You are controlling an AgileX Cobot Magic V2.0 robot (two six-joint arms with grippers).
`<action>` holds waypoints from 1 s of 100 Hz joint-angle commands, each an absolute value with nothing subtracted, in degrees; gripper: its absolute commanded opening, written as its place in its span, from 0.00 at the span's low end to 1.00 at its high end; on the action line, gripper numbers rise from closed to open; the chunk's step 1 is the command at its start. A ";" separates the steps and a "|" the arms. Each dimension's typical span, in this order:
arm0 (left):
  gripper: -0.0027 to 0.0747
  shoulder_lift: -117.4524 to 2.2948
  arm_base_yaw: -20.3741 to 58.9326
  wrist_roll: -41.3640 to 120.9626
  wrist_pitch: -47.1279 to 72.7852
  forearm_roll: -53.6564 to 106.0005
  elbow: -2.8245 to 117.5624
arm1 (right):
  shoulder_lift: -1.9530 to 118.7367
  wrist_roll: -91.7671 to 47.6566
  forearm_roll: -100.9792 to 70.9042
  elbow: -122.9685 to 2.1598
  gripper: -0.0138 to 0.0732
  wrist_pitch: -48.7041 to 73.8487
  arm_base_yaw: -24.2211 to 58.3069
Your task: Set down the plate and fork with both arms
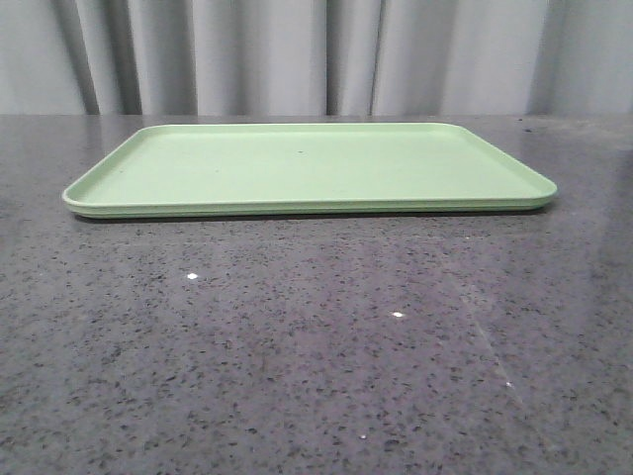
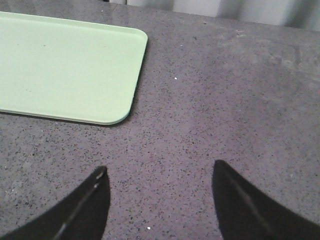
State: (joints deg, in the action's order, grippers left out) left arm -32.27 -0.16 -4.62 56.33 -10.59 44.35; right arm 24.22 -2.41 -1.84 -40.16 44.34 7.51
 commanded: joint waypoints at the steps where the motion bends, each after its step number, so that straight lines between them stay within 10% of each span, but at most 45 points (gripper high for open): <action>1: 0.84 -34.75 0.34 -6.47 51.58 -14.11 46.15 | 25.17 -2.90 -1.92 -42.06 0.69 39.78 7.13; 100: 0.84 -62.13 -20.78 -5.68 33.61 -7.31 46.15 | 25.17 -2.90 -1.92 -42.06 0.69 39.85 7.13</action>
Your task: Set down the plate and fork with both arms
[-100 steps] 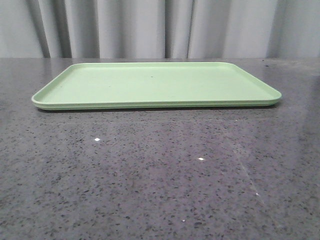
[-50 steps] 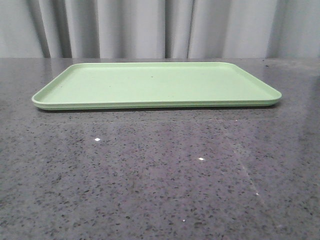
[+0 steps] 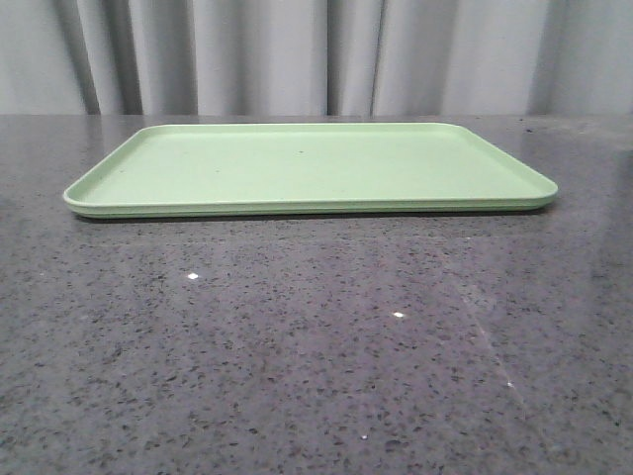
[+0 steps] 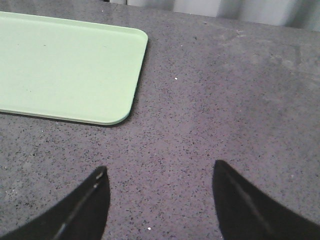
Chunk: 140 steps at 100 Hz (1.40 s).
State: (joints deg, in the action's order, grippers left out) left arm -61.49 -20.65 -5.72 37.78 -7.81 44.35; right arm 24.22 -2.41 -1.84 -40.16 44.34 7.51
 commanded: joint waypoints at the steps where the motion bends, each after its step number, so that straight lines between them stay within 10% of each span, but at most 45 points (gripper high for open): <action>1: 0.84 -62.25 -20.78 -5.68 33.58 -7.31 46.15 | 25.17 -2.90 -1.92 -42.06 0.69 39.85 7.13; 93: 0.83 -72.40 -20.78 -5.68 29.85 -5.41 46.15 | 25.17 -2.90 -1.92 -42.06 0.69 40.31 7.13; 140: 0.62 -72.40 -20.78 -5.68 31.28 -6.00 46.15 | 25.17 -2.90 -1.92 -42.06 0.69 40.31 7.13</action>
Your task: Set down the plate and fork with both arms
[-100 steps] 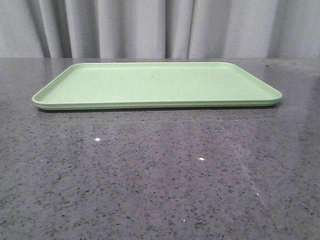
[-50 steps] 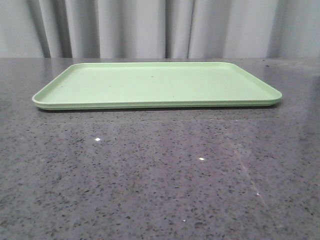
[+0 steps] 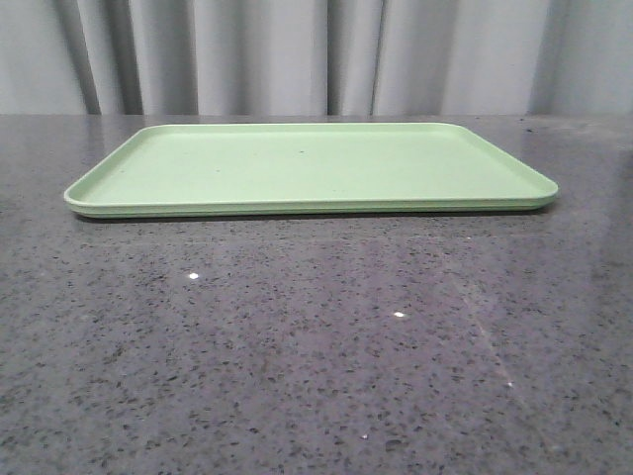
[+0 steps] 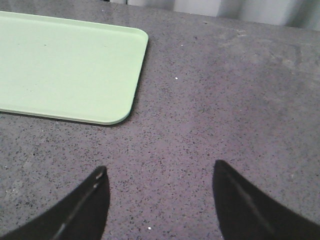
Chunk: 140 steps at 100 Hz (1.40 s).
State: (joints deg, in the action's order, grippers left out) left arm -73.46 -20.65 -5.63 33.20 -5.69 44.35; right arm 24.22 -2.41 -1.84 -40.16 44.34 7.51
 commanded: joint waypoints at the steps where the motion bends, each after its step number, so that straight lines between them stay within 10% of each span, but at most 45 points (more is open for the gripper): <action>1: 0.61 -72.40 -20.78 -5.68 31.28 -6.00 46.15 | 25.17 -2.90 -1.92 -42.06 0.69 40.31 7.13; 83: 0.01 -72.40 -20.78 -5.68 31.69 -6.58 46.15 | 25.17 -2.90 -1.92 -42.06 0.69 40.31 7.13; 140: 0.03 -69.00 -20.78 -5.68 32.37 -3.94 46.15 | 25.17 -2.90 -1.92 -42.06 0.69 40.31 7.13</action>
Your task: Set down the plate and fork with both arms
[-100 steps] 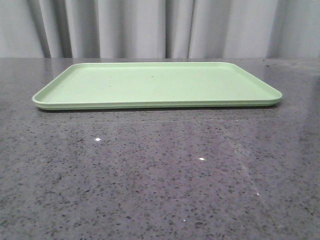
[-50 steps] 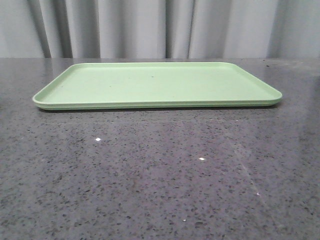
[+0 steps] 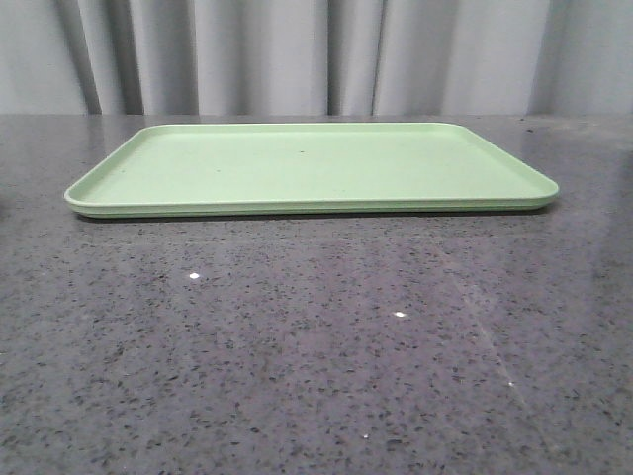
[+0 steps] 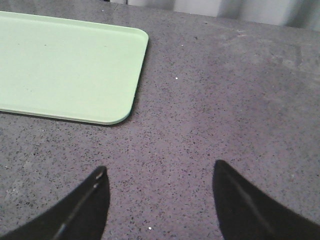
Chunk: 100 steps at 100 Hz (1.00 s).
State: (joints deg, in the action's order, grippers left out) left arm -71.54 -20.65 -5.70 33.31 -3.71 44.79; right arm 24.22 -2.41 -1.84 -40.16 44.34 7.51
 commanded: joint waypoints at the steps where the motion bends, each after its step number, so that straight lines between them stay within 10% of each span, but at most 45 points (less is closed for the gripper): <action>1: 0.03 -68.88 -20.78 -5.68 32.37 -3.94 46.15 | 25.17 -2.90 -1.92 -42.06 0.69 40.31 7.13; 100: 0.03 -59.99 -20.78 0.32 32.29 16.08 47.88 | 25.17 -2.90 -1.92 -42.06 0.69 40.31 7.13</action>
